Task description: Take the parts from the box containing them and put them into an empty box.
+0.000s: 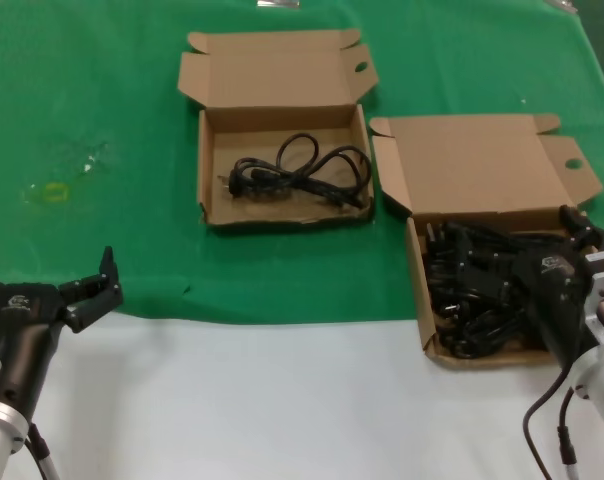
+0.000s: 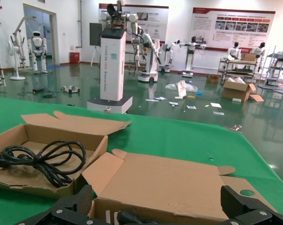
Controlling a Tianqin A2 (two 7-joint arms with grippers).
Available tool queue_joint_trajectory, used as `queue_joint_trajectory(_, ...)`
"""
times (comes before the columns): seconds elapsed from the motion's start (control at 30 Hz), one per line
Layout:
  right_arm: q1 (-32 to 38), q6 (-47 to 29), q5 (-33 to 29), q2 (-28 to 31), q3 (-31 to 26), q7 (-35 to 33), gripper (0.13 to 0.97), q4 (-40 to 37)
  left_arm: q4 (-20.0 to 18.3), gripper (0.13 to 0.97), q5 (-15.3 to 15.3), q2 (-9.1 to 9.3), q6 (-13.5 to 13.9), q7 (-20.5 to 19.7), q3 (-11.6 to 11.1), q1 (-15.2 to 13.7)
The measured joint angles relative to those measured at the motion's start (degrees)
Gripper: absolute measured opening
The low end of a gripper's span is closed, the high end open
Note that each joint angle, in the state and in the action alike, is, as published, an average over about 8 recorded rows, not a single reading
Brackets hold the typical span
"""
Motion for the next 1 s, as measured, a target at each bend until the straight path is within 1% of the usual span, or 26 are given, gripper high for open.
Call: queue_joint_trajectory(1.0,0.0,0.0,0.0,0.0,0.0,0.0,0.966,0.0,0.0,0.966,0.0,0.0,0.0,0.0,0.0,0.0)
